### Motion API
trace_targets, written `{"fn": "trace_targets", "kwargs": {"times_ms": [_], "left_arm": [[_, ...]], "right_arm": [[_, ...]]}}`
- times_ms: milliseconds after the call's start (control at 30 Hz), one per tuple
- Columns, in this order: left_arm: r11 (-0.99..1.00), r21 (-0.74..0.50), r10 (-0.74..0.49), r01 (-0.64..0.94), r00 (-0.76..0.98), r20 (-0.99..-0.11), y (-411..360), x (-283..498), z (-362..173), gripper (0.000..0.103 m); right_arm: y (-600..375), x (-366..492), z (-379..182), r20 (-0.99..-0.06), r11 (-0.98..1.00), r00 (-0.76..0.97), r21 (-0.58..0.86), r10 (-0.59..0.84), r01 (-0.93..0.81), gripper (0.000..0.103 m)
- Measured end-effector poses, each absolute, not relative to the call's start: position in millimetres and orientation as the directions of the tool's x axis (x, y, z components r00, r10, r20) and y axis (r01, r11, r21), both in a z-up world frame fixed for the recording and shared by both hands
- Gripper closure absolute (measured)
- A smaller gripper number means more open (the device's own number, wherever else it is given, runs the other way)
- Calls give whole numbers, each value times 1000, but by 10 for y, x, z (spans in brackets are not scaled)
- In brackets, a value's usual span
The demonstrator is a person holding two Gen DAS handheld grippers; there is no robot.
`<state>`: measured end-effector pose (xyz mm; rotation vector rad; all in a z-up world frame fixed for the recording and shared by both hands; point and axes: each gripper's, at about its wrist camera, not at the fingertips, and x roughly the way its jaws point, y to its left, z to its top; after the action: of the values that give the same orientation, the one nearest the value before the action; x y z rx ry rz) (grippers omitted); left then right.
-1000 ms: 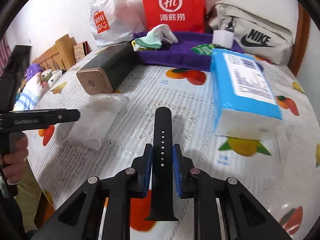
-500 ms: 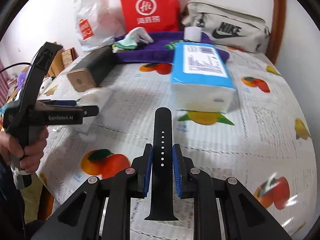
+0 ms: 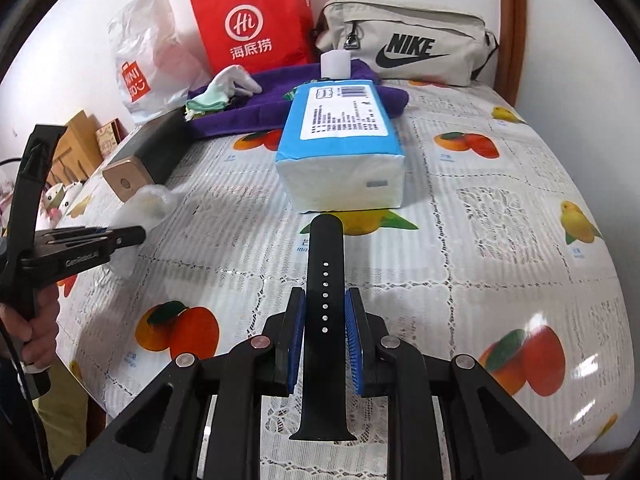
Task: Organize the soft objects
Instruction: 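Grasp the black watch strap with the right tool while the left tool grasps the mesh bag, then carry the mesh bag and watch strap toward the purple towel with both tools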
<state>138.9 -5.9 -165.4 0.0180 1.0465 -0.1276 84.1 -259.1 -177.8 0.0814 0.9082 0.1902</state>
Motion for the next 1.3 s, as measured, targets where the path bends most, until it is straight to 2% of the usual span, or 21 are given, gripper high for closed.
{"fn": "trace_targets", "kwargs": {"times_ms": [800, 1300], "left_arm": [[988, -135, -153, 75, 614, -774, 235, 1249, -824, 96], [985, -159, -168, 73, 647, -744, 296, 1426, -550, 96]], "right_arm": [[-2567, 834, -1085, -693, 978, 691, 136, 206, -155, 83], [-2486, 1200, -785, -661, 967, 707, 145, 252, -209, 83]]}}
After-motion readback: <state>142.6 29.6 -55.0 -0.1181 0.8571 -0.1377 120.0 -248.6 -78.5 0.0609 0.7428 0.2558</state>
